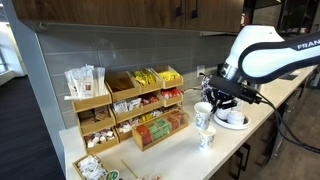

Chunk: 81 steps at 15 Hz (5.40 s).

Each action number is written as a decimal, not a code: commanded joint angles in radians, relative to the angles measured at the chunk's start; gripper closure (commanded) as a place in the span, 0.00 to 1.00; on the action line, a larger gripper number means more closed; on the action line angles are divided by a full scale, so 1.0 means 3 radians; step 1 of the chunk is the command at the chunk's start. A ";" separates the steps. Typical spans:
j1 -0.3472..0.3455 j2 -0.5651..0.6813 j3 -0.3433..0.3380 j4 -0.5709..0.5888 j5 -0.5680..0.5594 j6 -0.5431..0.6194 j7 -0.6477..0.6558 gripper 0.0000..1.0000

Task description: Stack up the cups on the counter and turn them upside down

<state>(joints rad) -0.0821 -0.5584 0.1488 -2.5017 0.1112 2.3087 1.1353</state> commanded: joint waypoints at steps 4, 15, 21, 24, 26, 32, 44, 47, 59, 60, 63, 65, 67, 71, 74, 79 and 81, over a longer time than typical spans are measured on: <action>-0.0103 -0.0071 0.0040 -0.0165 -0.0053 0.0053 0.0222 0.96; -0.0121 0.0094 0.0006 -0.0240 -0.0048 0.0334 0.0250 0.95; -0.0078 0.0260 -0.0058 -0.0228 0.0015 0.0285 0.0198 0.65; -0.0061 0.0369 -0.0047 -0.0169 -0.0002 0.0278 0.0182 0.42; -0.0033 0.0466 -0.0038 -0.0121 -0.0014 0.0257 0.0149 0.27; 0.0036 0.0815 -0.0022 0.0036 -0.0064 0.0195 0.0153 0.00; 0.0075 0.1282 -0.0055 0.0273 -0.0309 -0.0010 0.0269 0.00; 0.0118 0.1346 -0.0062 0.0344 -0.0275 -0.0048 0.0226 0.00; 0.0366 0.1727 -0.0054 0.0613 -0.0226 -0.0107 0.0174 0.00; 0.0389 0.1737 -0.0053 0.0626 -0.0213 -0.0103 0.0161 0.00; 0.0444 0.1812 -0.0051 0.0695 -0.0195 -0.0106 0.0154 0.00; 0.0475 0.1864 -0.0053 0.0715 -0.0145 -0.0066 0.0111 0.00; 0.0498 0.1918 -0.0057 0.0740 -0.0084 -0.0038 0.0070 0.00; 0.0534 0.2036 -0.0060 0.0806 0.0034 0.0012 -0.0030 0.00; 0.0545 0.2094 -0.0066 0.0846 0.0128 0.0025 -0.0115 0.00; 0.0561 0.2202 -0.0063 0.0908 0.0245 0.0025 -0.0260 0.00; 0.0564 0.2227 -0.0065 0.0915 0.0295 0.0035 -0.0332 0.00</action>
<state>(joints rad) 0.0696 0.0840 0.1459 -2.2427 0.1609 2.3114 1.0804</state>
